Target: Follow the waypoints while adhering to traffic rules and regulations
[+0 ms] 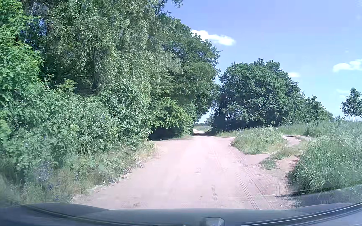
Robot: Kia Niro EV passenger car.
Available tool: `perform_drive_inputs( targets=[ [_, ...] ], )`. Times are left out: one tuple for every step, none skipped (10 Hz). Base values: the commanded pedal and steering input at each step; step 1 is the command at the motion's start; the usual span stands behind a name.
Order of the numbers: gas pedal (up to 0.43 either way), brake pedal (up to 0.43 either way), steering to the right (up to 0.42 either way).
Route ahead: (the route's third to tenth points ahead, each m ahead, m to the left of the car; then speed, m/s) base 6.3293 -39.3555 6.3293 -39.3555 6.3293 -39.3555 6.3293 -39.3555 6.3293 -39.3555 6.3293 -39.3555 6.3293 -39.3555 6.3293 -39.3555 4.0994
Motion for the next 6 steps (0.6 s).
perform_drive_inputs(
  targets=[
    [0.0, 0.03, 0.09],
    [0.0, 0.03, 0.105],
    [0.0, 0.03, 0.117],
    [0.0, 0.03, 0.13],
    [0.0, 0.03, 0.154],
    [0.0, 0.03, 0.177]
  ],
)
